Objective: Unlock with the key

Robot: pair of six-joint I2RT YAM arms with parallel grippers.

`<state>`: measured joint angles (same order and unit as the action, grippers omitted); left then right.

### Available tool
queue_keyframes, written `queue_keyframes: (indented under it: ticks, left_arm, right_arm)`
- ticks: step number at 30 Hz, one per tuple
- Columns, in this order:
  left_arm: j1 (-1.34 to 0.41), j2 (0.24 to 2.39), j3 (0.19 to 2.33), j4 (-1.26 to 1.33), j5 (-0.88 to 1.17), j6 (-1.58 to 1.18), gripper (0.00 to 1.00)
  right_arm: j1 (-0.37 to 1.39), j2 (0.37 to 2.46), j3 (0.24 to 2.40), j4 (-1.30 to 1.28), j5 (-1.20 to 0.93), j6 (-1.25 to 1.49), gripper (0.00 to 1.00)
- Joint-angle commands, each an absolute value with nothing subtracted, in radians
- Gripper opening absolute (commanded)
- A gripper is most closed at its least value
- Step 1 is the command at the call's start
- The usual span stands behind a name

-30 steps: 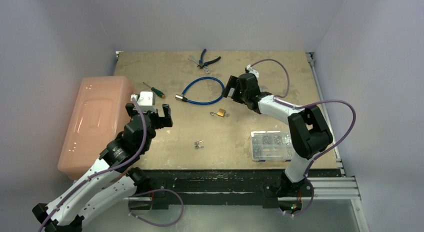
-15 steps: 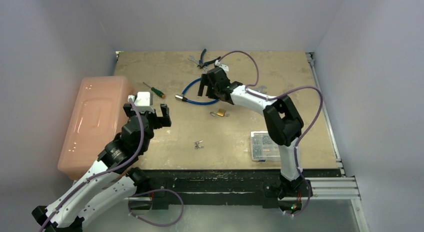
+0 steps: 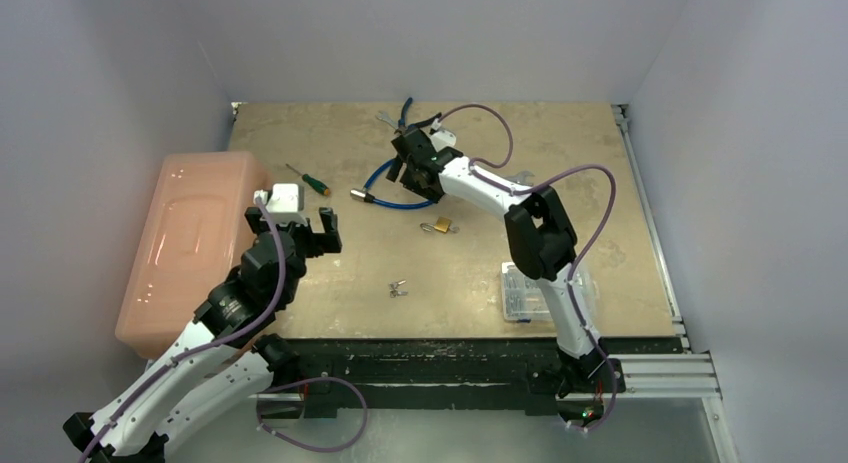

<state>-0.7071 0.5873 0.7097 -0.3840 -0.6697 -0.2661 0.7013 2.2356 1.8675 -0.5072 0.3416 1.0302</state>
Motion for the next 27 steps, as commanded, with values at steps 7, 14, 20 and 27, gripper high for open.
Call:
queue_keyframes:
  ticks: [7,14,20,27]
  left_arm:
    - [-0.694,0.575,0.716,-0.367,-0.674,-0.244,0.99]
    - [-0.689,0.574,0.716,-0.368,-0.670,-0.244,0.99]
    - [-0.687,0.569,0.715,-0.368,-0.670,-0.242,0.98]
    - [-0.686,0.564,0.712,-0.367,-0.667,-0.241,0.99]
  right_arm:
    - [0.731,2.311,2.029,-0.828,0.512,1.178,0.87]
    - [0.732,2.363,2.053,-0.811,0.499,1.136,0.72]
    - [0.732,2.365,1.996,-0.692,0.473,1.025,0.28]
    - [0.733,2.372,1.958,-0.629,0.464,0.909,0.00]
